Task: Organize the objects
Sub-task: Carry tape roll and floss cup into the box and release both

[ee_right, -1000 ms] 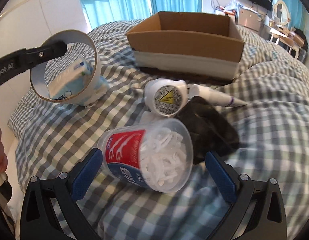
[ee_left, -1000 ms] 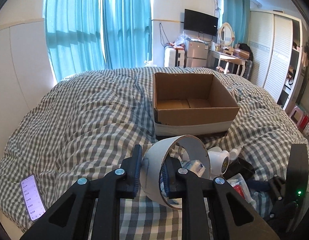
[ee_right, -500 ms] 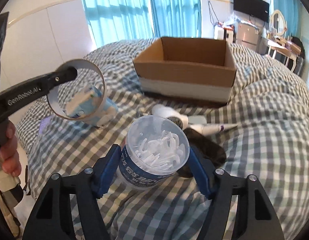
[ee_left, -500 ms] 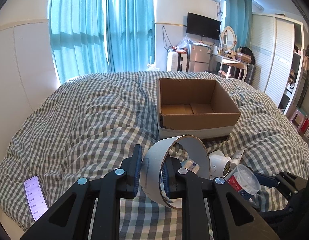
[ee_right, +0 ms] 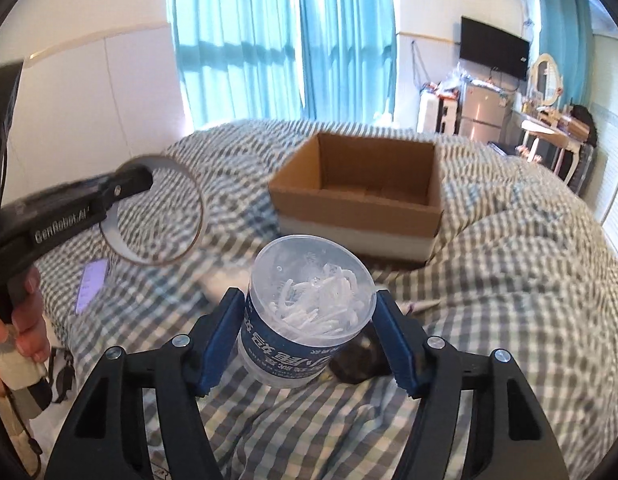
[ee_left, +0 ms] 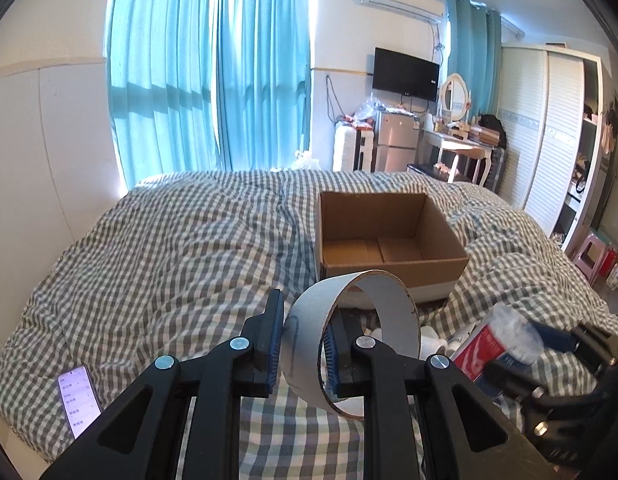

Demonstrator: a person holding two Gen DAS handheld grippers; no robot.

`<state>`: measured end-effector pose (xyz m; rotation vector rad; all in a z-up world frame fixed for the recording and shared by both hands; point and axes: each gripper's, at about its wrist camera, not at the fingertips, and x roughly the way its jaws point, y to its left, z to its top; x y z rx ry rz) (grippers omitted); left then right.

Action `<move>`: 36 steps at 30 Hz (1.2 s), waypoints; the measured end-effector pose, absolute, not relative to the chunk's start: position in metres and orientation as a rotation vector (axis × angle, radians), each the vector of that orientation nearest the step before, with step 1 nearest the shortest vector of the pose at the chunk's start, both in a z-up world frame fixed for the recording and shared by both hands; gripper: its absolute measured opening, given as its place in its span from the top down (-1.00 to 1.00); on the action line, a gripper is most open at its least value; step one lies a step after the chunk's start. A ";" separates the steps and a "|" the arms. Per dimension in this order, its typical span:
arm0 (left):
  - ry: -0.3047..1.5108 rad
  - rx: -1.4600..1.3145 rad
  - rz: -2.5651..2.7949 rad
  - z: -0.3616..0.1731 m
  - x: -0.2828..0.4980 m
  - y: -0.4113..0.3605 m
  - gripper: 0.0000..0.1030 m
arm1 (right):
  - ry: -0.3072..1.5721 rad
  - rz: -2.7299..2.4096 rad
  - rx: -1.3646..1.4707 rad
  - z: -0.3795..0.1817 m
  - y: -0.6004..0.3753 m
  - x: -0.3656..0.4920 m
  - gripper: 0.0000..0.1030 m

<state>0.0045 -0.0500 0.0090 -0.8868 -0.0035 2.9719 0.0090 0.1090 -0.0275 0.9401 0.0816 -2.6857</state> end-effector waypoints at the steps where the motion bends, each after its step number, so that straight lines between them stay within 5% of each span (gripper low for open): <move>1: -0.002 -0.882 2.969 0.011 0.003 -0.049 0.63 | 0.086 -2.697 0.930 -0.023 0.110 0.009 -0.27; 26: 0.048 -0.904 2.928 0.056 -0.156 -0.013 0.63 | 0.168 -2.824 0.749 0.083 0.137 -0.135 -0.25; 36: 0.078 -0.985 2.868 0.036 -0.248 -0.004 0.63 | 0.157 -2.797 0.833 0.072 0.138 -0.241 -0.25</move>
